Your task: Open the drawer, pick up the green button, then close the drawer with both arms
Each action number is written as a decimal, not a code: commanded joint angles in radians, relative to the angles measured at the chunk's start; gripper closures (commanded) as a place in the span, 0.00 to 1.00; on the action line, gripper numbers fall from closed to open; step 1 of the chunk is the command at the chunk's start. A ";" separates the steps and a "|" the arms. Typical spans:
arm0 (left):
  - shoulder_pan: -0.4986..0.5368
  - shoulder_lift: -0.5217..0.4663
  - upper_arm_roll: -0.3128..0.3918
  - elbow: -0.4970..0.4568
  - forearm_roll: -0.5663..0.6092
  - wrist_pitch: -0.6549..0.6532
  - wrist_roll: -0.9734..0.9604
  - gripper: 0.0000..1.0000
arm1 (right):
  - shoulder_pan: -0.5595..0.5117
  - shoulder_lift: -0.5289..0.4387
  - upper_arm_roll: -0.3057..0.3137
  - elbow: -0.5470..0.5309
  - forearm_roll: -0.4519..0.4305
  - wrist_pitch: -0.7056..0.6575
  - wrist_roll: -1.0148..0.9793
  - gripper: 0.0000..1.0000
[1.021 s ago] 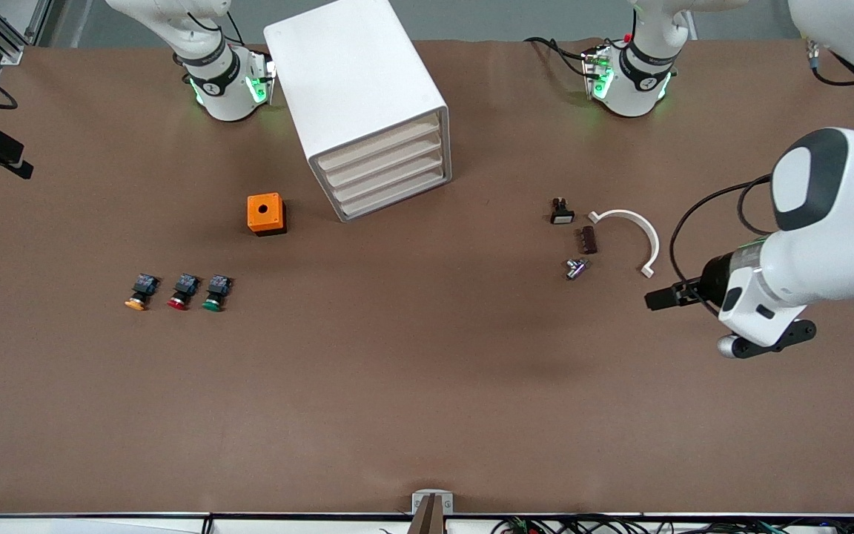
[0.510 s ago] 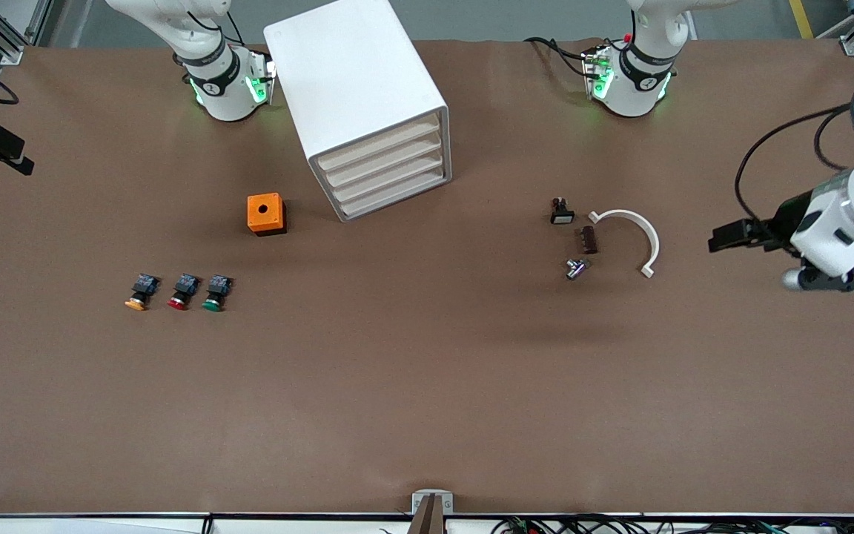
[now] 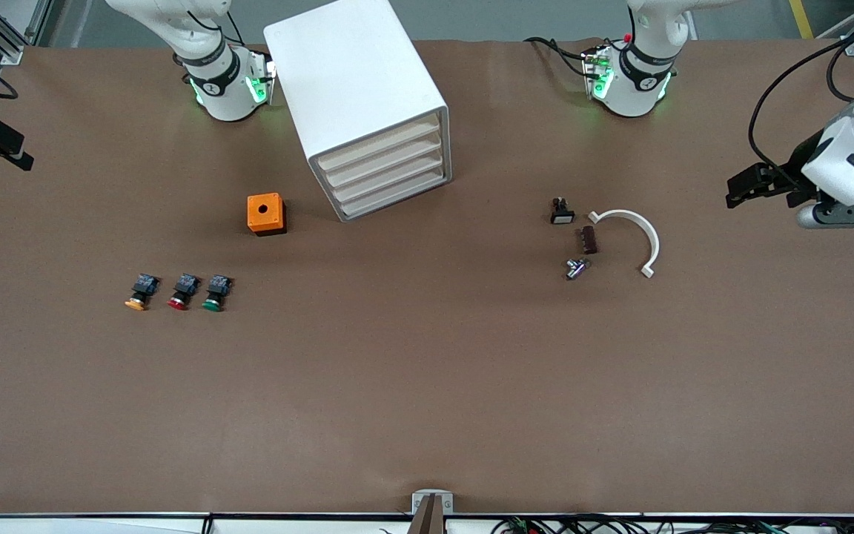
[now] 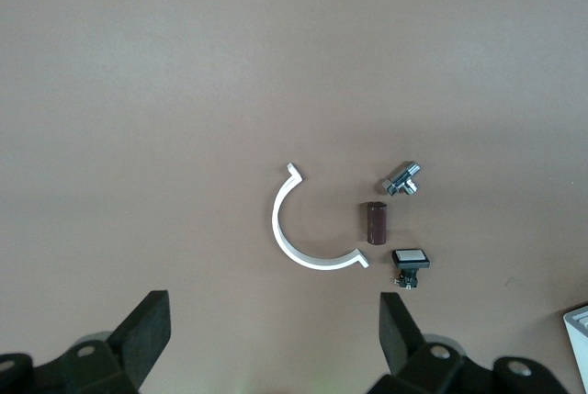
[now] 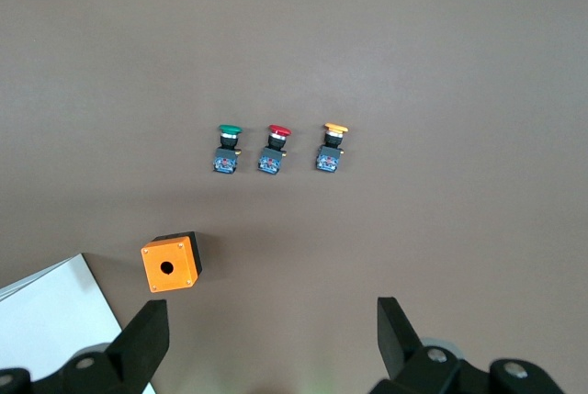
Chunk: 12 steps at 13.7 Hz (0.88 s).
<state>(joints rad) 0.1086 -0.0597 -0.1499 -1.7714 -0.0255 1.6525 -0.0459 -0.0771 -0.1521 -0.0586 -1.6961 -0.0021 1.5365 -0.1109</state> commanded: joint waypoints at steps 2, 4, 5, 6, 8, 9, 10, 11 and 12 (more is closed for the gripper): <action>0.006 -0.017 -0.003 0.032 0.018 0.012 0.009 0.00 | 0.005 -0.014 0.002 0.006 -0.006 -0.019 -0.001 0.00; 0.006 0.000 -0.002 0.085 0.016 0.010 0.004 0.00 | 0.005 -0.014 0.002 0.006 -0.006 -0.025 0.000 0.00; 0.005 0.015 -0.002 0.117 0.013 0.000 0.000 0.00 | 0.005 -0.014 0.002 0.006 -0.006 -0.029 0.000 0.00; -0.001 0.030 -0.003 0.157 0.015 -0.031 -0.005 0.00 | 0.005 -0.014 0.002 0.006 -0.006 -0.032 0.002 0.00; -0.003 0.052 -0.005 0.197 0.012 -0.071 -0.014 0.00 | 0.005 -0.014 0.002 0.006 -0.006 -0.035 0.002 0.00; -0.004 0.054 -0.005 0.207 0.010 -0.071 -0.018 0.00 | 0.005 -0.014 0.002 0.006 -0.006 -0.035 0.002 0.00; -0.003 0.058 -0.005 0.227 0.010 -0.071 -0.017 0.00 | 0.005 -0.014 0.002 0.006 -0.006 -0.035 0.002 0.00; -0.003 0.067 -0.005 0.239 0.018 -0.071 -0.017 0.00 | 0.005 -0.014 0.002 0.006 -0.006 -0.035 0.002 0.00; -0.004 0.075 -0.005 0.253 0.021 -0.073 -0.017 0.00 | 0.005 -0.014 0.002 0.006 -0.006 -0.035 0.002 0.00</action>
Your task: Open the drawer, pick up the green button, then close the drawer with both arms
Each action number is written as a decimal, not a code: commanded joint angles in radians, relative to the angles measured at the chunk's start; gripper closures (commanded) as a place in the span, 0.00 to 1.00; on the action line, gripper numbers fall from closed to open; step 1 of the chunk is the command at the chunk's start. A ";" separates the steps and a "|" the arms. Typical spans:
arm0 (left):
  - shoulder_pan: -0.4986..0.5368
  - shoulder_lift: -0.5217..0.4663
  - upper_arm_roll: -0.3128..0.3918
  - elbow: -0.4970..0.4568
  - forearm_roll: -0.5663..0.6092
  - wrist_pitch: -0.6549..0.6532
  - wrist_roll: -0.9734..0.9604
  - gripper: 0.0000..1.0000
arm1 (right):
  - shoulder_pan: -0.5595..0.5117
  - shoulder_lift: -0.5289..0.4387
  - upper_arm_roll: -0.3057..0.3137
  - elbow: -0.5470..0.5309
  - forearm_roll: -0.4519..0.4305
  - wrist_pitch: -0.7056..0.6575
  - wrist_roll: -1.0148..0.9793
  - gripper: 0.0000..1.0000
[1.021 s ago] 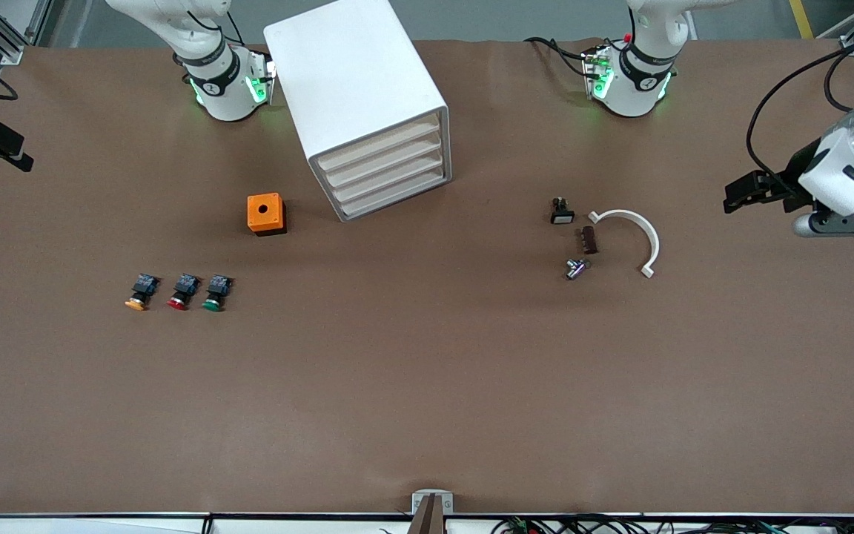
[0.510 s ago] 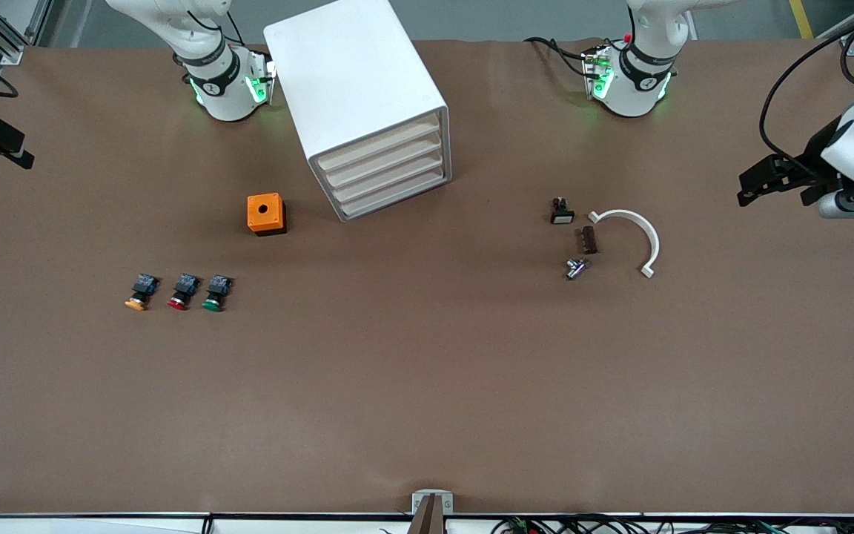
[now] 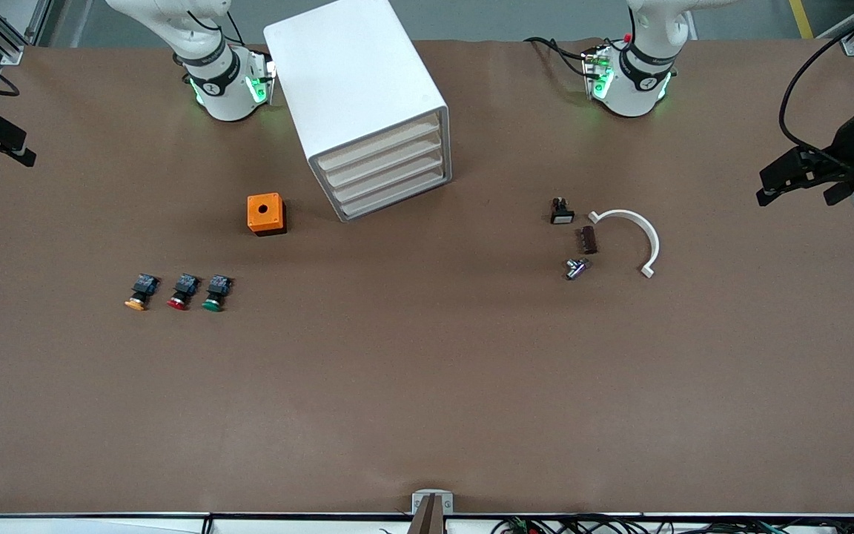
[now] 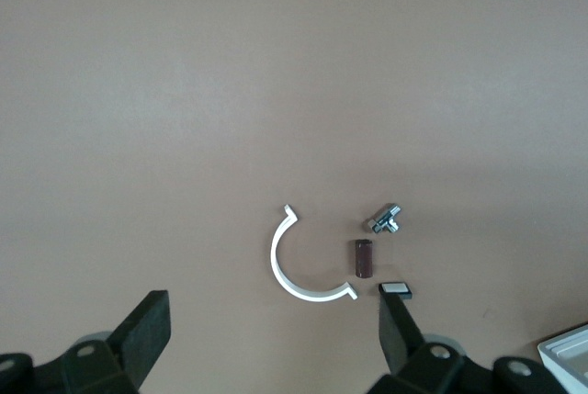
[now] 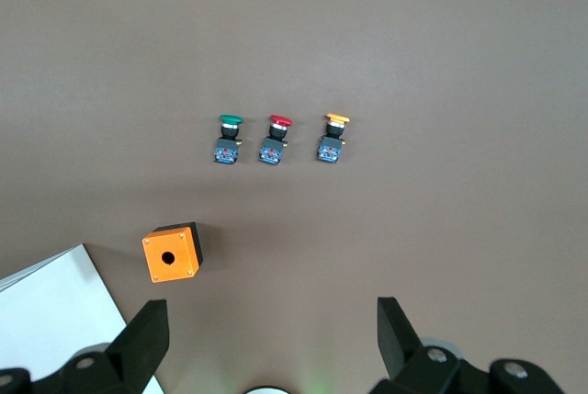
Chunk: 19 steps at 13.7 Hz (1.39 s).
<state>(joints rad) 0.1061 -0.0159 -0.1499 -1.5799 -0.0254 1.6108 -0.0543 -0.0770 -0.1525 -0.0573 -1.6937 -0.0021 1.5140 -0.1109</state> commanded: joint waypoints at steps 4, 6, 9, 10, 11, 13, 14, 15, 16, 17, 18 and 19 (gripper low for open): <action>-0.002 0.039 -0.005 0.077 0.018 -0.031 -0.009 0.00 | 0.005 -0.013 0.000 0.002 -0.004 -0.008 0.003 0.00; 0.000 0.050 -0.005 0.078 0.021 -0.031 -0.009 0.00 | 0.003 -0.015 -0.001 0.000 -0.004 -0.006 0.002 0.00; 0.003 0.054 -0.005 0.078 0.019 -0.031 -0.009 0.00 | 0.002 -0.018 -0.003 -0.006 -0.004 -0.005 0.002 0.00; 0.001 0.056 -0.005 0.078 0.021 -0.031 -0.009 0.00 | 0.002 -0.019 -0.003 -0.008 -0.004 -0.006 0.002 0.00; 0.001 0.054 -0.005 0.078 0.021 -0.031 -0.009 0.00 | 0.003 -0.021 -0.003 -0.008 -0.004 0.000 0.002 0.00; -0.011 0.054 0.003 0.078 0.021 -0.031 -0.009 0.00 | 0.005 -0.019 0.000 -0.006 -0.012 0.014 0.000 0.00; -0.013 0.056 0.006 0.078 0.021 -0.031 -0.009 0.00 | 0.005 -0.021 0.000 -0.008 -0.013 0.011 0.002 0.00; -0.016 0.056 0.006 0.078 0.022 -0.031 -0.009 0.00 | 0.002 -0.021 -0.003 -0.008 -0.013 0.009 0.002 0.00; -0.029 0.056 0.010 0.078 0.025 -0.031 -0.009 0.00 | 0.000 -0.021 -0.006 -0.008 -0.013 0.011 0.000 0.00; -0.057 0.056 0.039 0.078 0.025 -0.031 -0.009 0.00 | -0.001 -0.021 -0.007 -0.008 -0.012 0.009 -0.001 0.00; -0.112 0.054 0.094 0.078 0.025 -0.032 -0.009 0.00 | 0.000 -0.021 -0.006 -0.008 -0.013 0.009 -0.001 0.00; -0.164 0.054 0.155 0.078 0.025 -0.032 -0.009 0.00 | 0.003 -0.021 -0.003 -0.008 -0.013 0.012 -0.001 0.00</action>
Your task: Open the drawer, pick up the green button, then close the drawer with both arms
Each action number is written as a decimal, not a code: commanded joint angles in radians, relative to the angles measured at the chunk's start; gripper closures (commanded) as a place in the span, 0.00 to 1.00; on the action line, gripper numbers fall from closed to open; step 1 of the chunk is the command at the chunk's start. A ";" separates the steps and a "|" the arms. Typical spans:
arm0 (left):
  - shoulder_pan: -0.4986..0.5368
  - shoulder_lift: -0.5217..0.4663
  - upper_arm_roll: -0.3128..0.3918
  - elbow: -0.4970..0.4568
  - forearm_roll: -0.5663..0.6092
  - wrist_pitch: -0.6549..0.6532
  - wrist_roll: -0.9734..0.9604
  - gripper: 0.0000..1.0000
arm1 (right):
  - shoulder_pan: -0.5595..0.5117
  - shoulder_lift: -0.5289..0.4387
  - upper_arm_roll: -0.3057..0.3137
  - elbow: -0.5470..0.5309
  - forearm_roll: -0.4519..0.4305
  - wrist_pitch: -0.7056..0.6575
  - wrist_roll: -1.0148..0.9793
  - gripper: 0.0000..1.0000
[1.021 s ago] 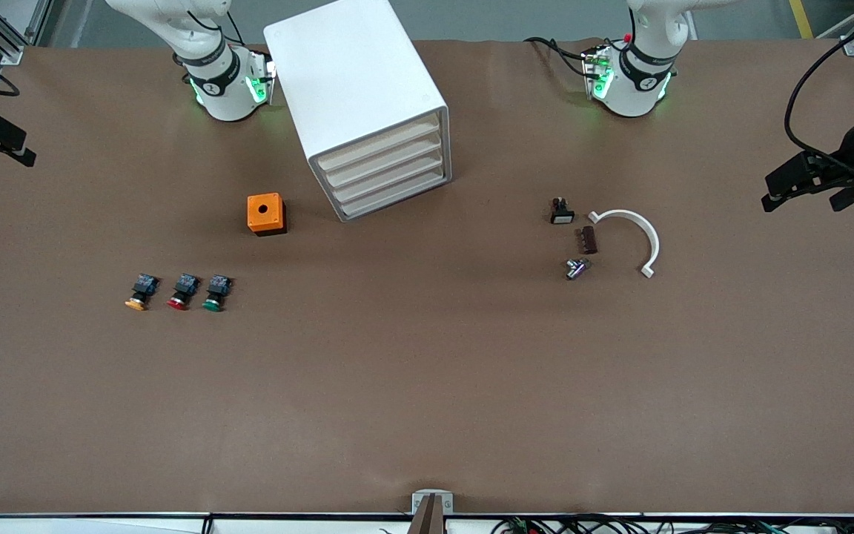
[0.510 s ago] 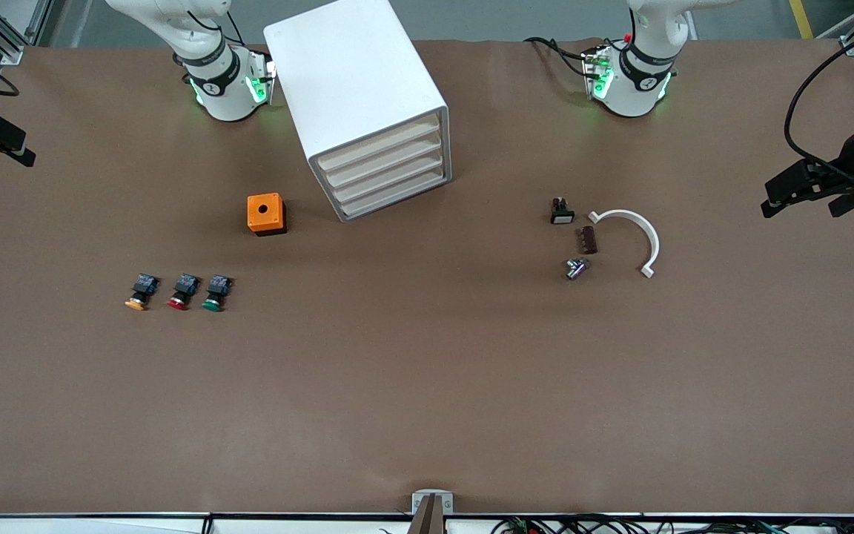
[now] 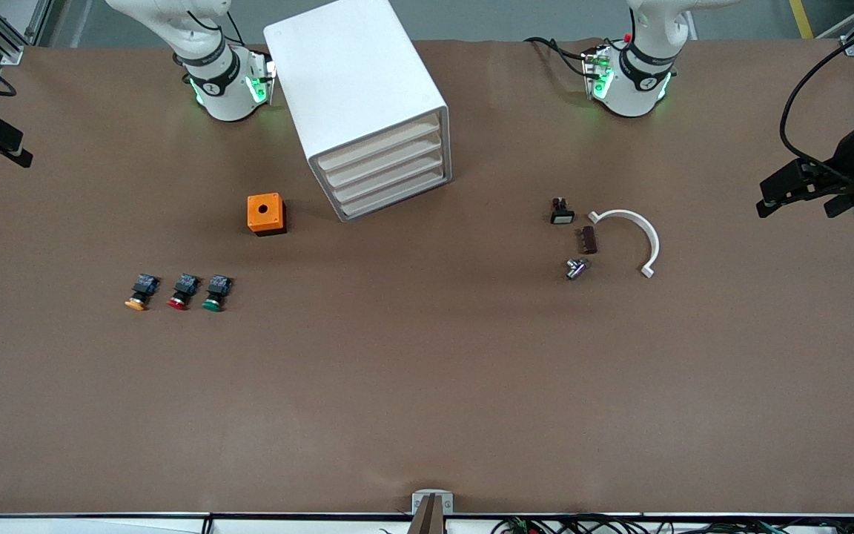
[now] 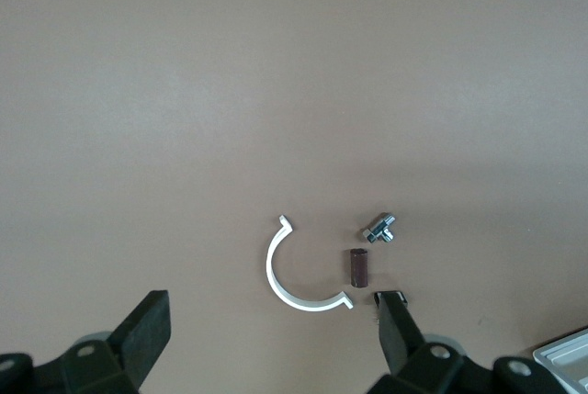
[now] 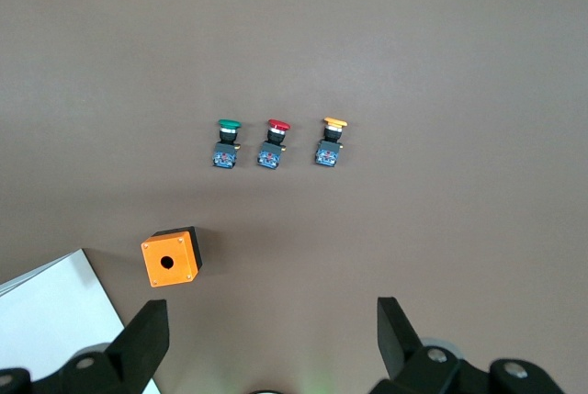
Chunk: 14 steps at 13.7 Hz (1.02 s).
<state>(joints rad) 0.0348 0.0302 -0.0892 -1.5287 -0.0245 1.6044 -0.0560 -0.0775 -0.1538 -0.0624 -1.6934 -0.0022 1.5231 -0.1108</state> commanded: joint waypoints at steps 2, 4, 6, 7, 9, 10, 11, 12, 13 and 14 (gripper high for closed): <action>-0.156 0.008 0.167 0.027 0.025 -0.026 -0.005 0.00 | 0.007 -0.019 0.006 -0.008 -0.013 0.003 -0.001 0.00; -0.156 0.010 0.167 0.027 0.025 -0.026 -0.005 0.00 | 0.005 -0.018 0.006 -0.008 -0.013 0.006 -0.001 0.00; -0.144 0.010 0.167 0.027 0.026 -0.026 -0.005 0.00 | 0.005 -0.016 0.004 -0.006 -0.013 0.011 -0.001 0.00; -0.133 0.014 0.166 0.027 0.025 -0.026 -0.005 0.00 | 0.007 -0.016 0.006 -0.008 -0.013 0.011 -0.001 0.00; -0.110 0.016 0.158 0.027 0.023 -0.026 0.001 0.00 | 0.007 -0.016 0.006 -0.008 -0.013 0.011 -0.001 0.00; -0.102 0.017 0.151 0.027 0.021 -0.026 0.002 0.00 | 0.007 -0.016 0.006 -0.008 -0.013 0.011 -0.001 0.00; -0.099 0.022 0.141 0.027 0.021 -0.026 0.002 0.00 | 0.005 -0.016 0.004 -0.008 -0.013 0.011 -0.001 0.00; -0.098 0.024 0.141 0.027 0.021 -0.026 0.002 0.00 | 0.005 -0.016 0.004 -0.008 -0.012 0.012 0.000 0.00; -0.087 0.025 0.138 0.027 0.021 -0.024 0.004 0.00 | 0.005 -0.016 0.004 -0.008 -0.012 0.014 0.000 0.00; -0.070 0.028 0.123 0.028 0.021 -0.026 0.004 0.00 | 0.005 -0.016 0.004 -0.008 -0.004 0.012 0.003 0.00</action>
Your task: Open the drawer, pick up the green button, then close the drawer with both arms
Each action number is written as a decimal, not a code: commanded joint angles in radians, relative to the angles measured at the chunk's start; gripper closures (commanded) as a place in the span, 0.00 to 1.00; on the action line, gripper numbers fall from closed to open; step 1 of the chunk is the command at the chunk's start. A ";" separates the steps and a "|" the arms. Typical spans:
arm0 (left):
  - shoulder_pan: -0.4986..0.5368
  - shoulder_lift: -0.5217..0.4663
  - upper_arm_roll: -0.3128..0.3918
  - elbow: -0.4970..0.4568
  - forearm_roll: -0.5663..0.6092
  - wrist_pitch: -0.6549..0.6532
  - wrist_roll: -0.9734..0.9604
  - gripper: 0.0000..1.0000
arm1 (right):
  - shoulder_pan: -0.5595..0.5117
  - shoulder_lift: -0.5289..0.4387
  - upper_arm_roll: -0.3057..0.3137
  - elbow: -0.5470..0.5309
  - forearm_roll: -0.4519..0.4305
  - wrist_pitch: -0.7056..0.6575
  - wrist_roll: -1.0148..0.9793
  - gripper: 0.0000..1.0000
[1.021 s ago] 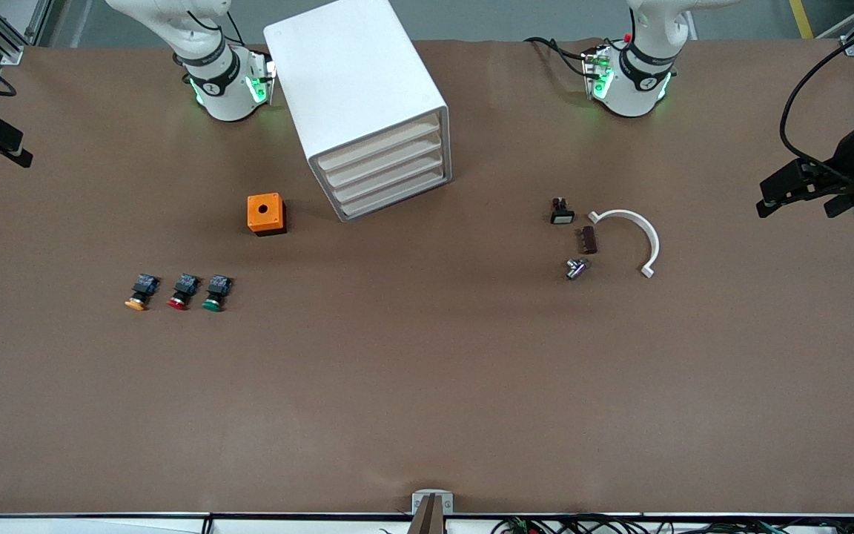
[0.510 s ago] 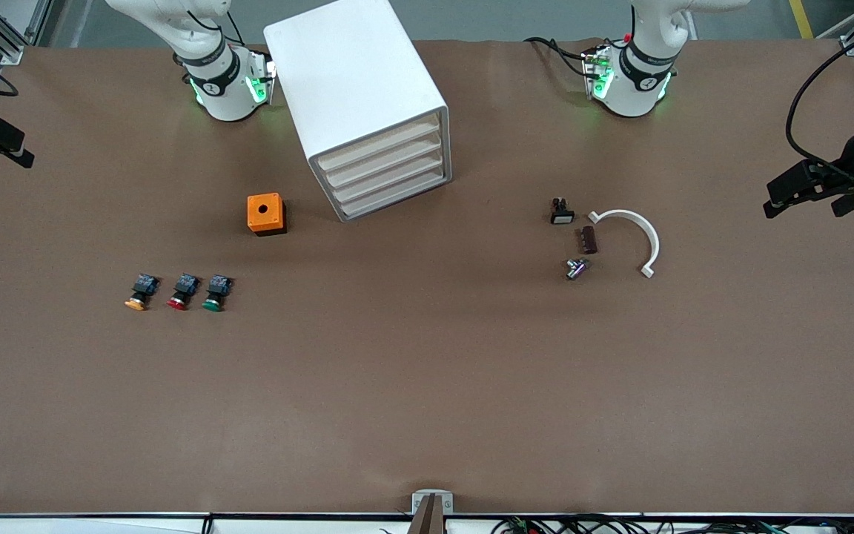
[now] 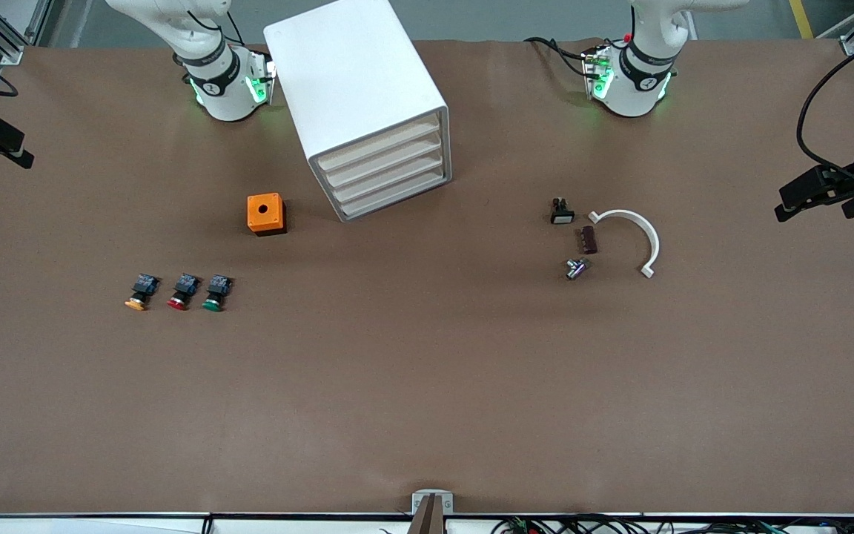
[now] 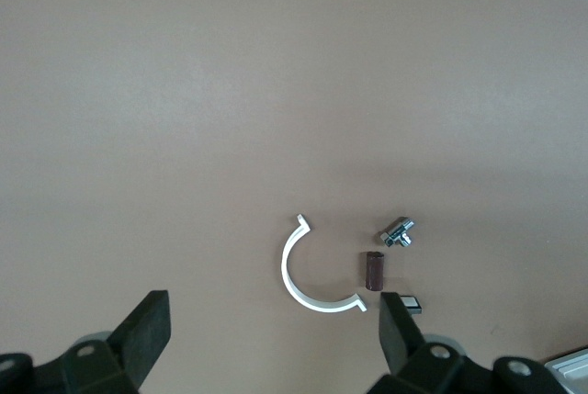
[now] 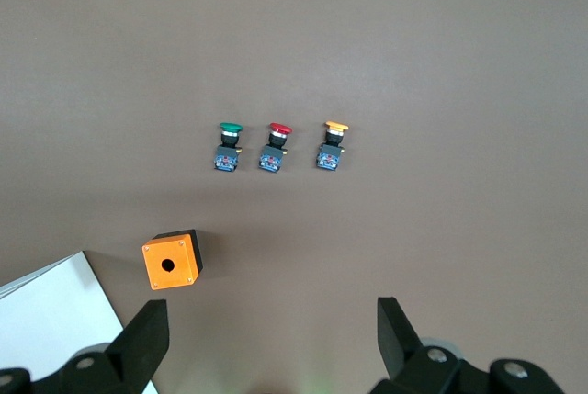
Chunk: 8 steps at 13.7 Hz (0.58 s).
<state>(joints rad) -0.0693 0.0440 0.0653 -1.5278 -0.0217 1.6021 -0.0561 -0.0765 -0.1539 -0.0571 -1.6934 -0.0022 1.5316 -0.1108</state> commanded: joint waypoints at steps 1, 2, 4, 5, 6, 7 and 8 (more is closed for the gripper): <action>0.049 0.017 -0.051 0.034 0.019 -0.024 0.004 0.00 | 0.006 -0.016 -0.001 -0.008 -0.004 0.004 0.013 0.00; 0.052 0.022 -0.054 0.044 0.020 -0.024 0.004 0.00 | 0.007 -0.016 0.000 -0.008 -0.002 0.002 0.043 0.00; 0.054 0.024 -0.056 0.054 0.022 -0.024 0.004 0.00 | 0.023 -0.016 0.002 -0.008 -0.001 0.001 0.077 0.00; 0.052 0.024 -0.056 0.054 0.022 -0.024 0.004 0.00 | 0.024 -0.018 0.002 -0.008 -0.002 0.002 0.076 0.00; 0.054 0.024 -0.056 0.055 0.020 -0.024 0.004 0.00 | 0.024 -0.018 0.000 -0.008 -0.001 0.004 0.076 0.00; 0.054 0.025 -0.056 0.055 0.020 -0.024 0.004 0.00 | 0.024 -0.018 0.000 -0.008 -0.002 0.004 0.076 0.00; 0.055 0.025 -0.056 0.055 0.019 -0.022 0.004 0.00 | 0.024 -0.018 0.000 -0.009 -0.001 0.005 0.076 0.00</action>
<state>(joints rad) -0.0297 0.0553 0.0260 -1.5029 -0.0217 1.6021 -0.0561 -0.0589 -0.1539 -0.0541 -1.6934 -0.0018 1.5322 -0.0545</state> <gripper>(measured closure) 0.000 0.000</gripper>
